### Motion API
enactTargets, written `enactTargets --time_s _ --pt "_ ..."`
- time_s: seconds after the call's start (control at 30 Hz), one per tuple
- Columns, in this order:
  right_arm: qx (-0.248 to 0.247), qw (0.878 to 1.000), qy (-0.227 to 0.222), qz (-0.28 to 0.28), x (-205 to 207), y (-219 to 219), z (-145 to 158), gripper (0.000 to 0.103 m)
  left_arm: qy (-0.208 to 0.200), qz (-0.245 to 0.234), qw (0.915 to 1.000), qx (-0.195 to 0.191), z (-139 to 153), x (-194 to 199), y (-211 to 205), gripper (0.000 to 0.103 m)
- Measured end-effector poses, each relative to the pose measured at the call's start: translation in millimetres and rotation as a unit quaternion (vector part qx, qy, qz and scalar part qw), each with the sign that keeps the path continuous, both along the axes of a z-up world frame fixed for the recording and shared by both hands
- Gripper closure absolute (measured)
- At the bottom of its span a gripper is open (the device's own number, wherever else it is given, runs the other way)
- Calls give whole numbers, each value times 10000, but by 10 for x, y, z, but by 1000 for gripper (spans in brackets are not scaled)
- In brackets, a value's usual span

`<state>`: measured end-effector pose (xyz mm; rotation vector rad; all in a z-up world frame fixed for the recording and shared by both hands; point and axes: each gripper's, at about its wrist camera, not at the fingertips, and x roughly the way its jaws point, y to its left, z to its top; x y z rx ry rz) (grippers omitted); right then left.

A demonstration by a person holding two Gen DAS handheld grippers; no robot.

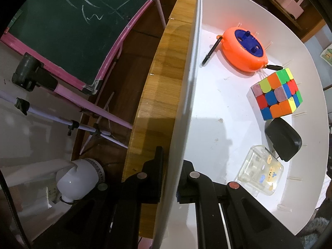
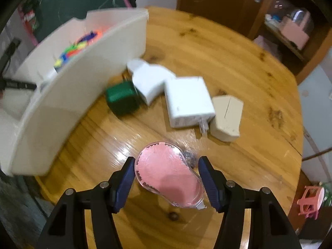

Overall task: Organize rigid objects
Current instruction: 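Grasp the pink case with the right gripper, then carry the pink case into the white tray and open the right gripper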

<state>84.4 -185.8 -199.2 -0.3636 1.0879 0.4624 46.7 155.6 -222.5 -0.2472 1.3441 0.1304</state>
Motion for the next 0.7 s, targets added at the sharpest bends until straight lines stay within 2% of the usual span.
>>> enactTargets --time_s 0.3,0.5,0.6,0.7 --pt "491 9957 -743 -252 -322 410 821 41 -150 -90 9997 -164 18 -11 7 92" --pt "757 9905 -1073 -411 -321 655 1281 41 -199 -198 9995 -141 28 -12 -12 92" --pt "1056 9860 -1173 -530 -292 741 1520 41 -218 -204 9995 -142 42 -32 -22 92" --pt "1230 9826 -1330 -404 -335 897 1715 41 -215 -216 9995 -125 46 -33 -25 92"
